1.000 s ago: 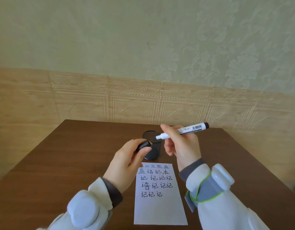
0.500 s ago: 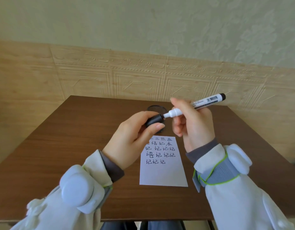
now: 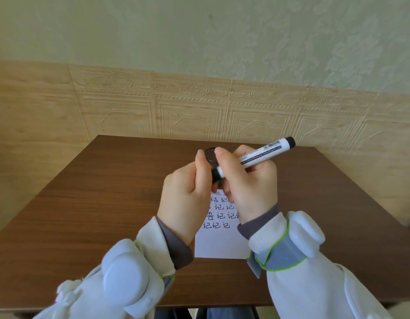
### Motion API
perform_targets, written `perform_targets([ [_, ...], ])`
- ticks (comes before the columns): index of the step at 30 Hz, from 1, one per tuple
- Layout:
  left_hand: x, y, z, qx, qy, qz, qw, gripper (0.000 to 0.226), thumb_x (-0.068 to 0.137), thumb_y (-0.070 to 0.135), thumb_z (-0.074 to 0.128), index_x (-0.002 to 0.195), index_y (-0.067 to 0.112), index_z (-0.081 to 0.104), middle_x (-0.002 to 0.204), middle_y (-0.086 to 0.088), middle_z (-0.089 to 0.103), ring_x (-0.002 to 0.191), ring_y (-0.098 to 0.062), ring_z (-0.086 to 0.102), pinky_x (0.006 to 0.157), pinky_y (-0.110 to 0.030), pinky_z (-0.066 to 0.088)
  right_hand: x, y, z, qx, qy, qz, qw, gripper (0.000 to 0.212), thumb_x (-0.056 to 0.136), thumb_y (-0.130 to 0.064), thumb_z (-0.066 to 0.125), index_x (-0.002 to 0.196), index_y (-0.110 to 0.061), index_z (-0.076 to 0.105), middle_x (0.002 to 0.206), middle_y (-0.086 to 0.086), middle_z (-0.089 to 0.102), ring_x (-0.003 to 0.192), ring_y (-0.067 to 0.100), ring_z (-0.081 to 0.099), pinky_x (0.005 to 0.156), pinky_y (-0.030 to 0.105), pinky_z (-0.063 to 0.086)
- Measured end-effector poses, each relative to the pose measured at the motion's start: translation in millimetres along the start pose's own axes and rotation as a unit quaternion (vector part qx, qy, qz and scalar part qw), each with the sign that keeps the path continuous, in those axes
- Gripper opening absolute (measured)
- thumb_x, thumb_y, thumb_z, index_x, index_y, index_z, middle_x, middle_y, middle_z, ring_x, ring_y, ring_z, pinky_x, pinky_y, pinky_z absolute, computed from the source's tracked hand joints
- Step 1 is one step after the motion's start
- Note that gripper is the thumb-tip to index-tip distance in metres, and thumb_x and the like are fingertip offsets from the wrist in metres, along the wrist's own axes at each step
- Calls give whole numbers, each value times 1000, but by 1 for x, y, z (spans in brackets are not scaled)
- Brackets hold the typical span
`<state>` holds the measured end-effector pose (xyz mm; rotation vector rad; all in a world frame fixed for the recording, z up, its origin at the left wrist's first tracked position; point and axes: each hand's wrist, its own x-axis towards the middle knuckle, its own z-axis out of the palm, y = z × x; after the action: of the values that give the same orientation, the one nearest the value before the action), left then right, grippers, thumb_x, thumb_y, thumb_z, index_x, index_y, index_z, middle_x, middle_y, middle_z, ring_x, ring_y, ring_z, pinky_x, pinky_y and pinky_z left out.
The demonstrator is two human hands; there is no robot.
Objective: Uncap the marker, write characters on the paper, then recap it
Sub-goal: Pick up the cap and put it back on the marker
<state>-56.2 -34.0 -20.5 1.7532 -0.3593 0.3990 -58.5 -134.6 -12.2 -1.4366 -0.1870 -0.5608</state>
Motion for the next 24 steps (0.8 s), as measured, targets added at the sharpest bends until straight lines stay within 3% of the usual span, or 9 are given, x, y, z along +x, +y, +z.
perform_targets([
  [2,0,7,3,-35,-2,-79,996,56,99,33,29,47,14,40,30,6,33,29,-13,30,42,-26,27,-1,0,1,-5,4,-7,1000,41,79,-17,66,43,-19,45,31,-5,39,29,10,35,37,16,32],
  [6,0,16,-3,-171,-93,-220,956,47,99,24,29,55,10,33,37,7,24,31,-9,16,39,-11,17,-7,0,2,11,8,-15,1000,45,86,2,62,47,-7,41,30,-8,40,27,4,41,36,13,33],
  [8,0,15,-6,-212,-156,-269,927,45,99,24,28,55,13,32,45,4,20,35,-9,12,40,-9,12,-9,1,2,10,16,-29,999,45,82,-3,66,47,-6,39,31,-5,40,28,8,43,38,13,34],
  [10,-3,16,-12,-245,-215,-322,889,47,99,31,28,54,16,32,48,5,17,35,-7,10,38,-9,8,-12,1,2,-7,11,-42,999,44,73,-20,68,47,-5,37,37,9,40,34,22,44,41,20,36],
  [14,-4,22,-22,-274,-288,-374,838,50,96,42,27,52,18,32,48,7,15,32,-4,11,33,-13,3,-13,-3,0,-28,-41,-97,994,45,75,-25,63,44,-8,35,39,5,35,39,10,35,43,18,31],
  [19,1,19,-21,-258,-279,-370,847,53,94,46,29,49,19,34,51,6,13,36,-5,9,34,-14,3,-2,-1,-4,-78,-72,-100,989,50,76,-33,66,47,1,43,42,18,48,42,30,44,44,28,35],
  [22,7,10,-17,-237,-258,-337,874,52,97,40,30,51,18,38,58,2,9,42,-10,7,36,-14,6,5,3,-9,-104,-97,-85,986,48,77,-36,68,47,-6,45,41,12,49,39,19,45,44,26,36],
  [24,14,3,-14,-230,-238,-296,896,50,97,40,35,56,14,47,60,-1,9,43,-12,8,36,-15,12,12,10,-12,-93,-102,-28,990,44,80,-39,70,51,-10,51,40,6,52,38,12,48,43,21,37],
])
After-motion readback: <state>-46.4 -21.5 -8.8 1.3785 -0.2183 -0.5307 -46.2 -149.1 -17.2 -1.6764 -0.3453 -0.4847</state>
